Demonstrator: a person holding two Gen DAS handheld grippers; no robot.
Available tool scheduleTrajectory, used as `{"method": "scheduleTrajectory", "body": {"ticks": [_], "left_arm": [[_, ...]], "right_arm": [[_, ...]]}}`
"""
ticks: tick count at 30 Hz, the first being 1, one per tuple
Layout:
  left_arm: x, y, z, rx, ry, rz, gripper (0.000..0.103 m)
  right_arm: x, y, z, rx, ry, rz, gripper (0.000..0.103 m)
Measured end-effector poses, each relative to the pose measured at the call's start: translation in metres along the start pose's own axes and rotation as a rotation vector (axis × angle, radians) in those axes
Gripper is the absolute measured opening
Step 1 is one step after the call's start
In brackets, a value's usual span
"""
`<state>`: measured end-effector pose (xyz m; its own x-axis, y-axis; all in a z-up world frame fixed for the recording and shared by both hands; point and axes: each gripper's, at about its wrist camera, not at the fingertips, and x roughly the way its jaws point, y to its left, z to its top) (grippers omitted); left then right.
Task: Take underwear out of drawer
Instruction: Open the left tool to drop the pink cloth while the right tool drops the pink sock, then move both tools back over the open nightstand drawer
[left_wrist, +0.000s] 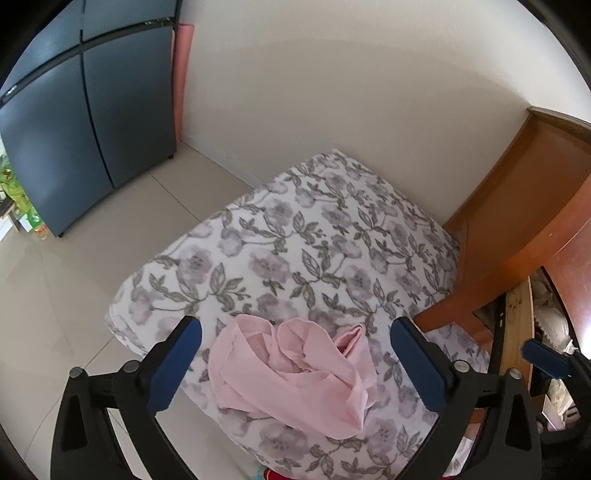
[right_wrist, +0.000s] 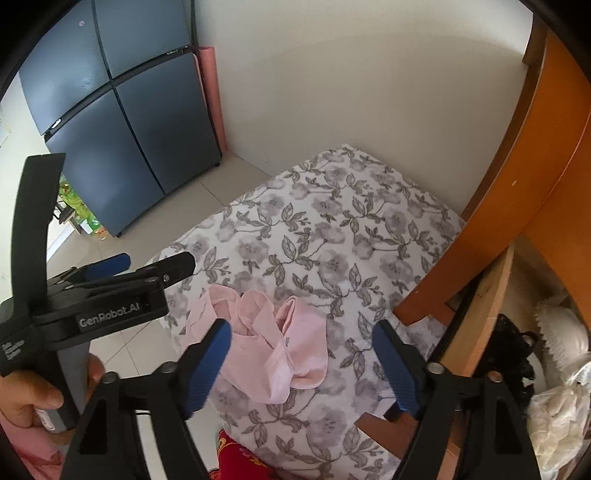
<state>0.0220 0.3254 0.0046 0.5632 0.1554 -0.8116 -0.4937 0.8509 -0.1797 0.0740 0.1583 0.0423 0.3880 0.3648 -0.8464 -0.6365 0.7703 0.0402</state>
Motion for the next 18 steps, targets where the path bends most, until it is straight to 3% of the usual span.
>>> {"method": "scheduleTrajectory", "body": {"ticks": [6, 15, 18], "left_arm": [[-0.02, 0.0, 0.0, -0.02, -0.042, -0.002, 0.102], [-0.047, -0.014, -0.002, -0.035, -0.113, -0.057, 0.103], [-0.057, -0.021, -0.005, -0.042, -0.169, -0.059, 0.103]], "right_arm": [[-0.025, -0.009, -0.005, 0.016, -0.04, -0.024, 0.102], [-0.077, -0.041, -0.023, 0.087, -0.159, 0.003, 0.103], [-0.095, -0.057, -0.037, 0.122, -0.21, -0.003, 0.103]]}}
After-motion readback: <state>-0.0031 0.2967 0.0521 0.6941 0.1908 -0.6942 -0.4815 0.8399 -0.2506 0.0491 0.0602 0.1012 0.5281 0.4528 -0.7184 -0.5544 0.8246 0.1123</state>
